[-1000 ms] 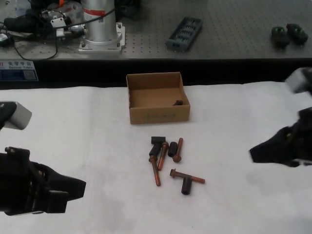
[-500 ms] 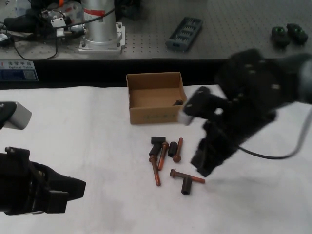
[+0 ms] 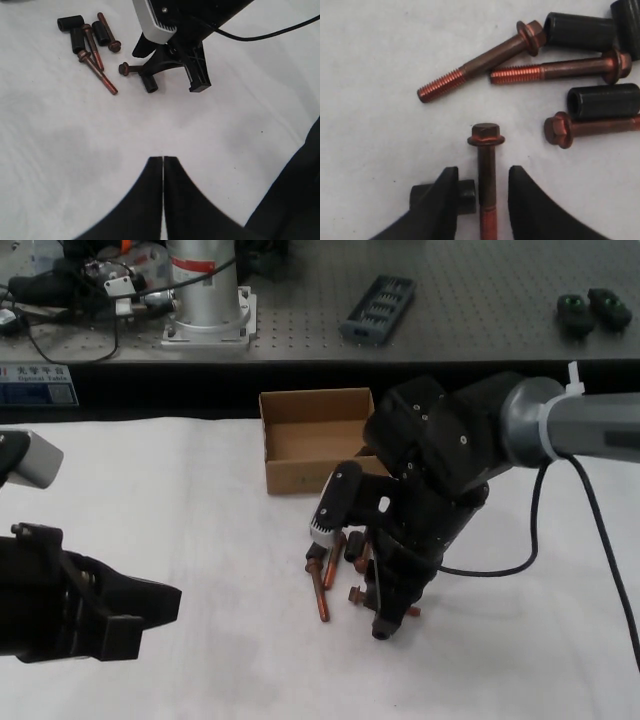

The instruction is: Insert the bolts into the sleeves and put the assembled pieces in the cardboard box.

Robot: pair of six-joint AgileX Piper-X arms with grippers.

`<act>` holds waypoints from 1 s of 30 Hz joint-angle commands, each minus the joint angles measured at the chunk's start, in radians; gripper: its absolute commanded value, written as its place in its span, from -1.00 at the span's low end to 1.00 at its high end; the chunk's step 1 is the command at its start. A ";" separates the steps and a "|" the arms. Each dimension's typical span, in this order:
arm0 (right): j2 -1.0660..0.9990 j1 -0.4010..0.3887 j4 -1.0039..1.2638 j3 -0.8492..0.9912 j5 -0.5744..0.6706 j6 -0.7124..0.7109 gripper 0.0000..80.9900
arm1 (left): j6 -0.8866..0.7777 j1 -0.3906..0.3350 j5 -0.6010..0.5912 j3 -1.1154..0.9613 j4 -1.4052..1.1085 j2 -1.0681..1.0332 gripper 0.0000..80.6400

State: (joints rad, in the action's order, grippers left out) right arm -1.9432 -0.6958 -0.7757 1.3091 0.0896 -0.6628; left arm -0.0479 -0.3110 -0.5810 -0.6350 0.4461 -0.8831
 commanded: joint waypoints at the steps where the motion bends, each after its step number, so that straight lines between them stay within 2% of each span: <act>1: 0.000 -0.002 0.012 0.013 -0.013 -0.028 -0.35 | 0.004 -0.004 -0.007 -0.002 -0.006 0.009 -0.98; 24: -0.037 -0.005 0.073 0.013 -0.036 -0.026 -0.38 | 0.007 -0.004 -0.007 -0.002 -0.006 0.009 -0.98; 30: -0.063 -0.005 0.070 0.013 -0.036 -0.026 -0.38 | 0.011 -0.004 0.037 -0.002 -0.006 0.009 -0.98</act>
State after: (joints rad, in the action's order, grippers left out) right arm -1.9817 -0.6984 -0.6983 1.3161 0.0525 -0.6811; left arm -0.0479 -0.3110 -0.5763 -0.6350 0.4462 -0.8831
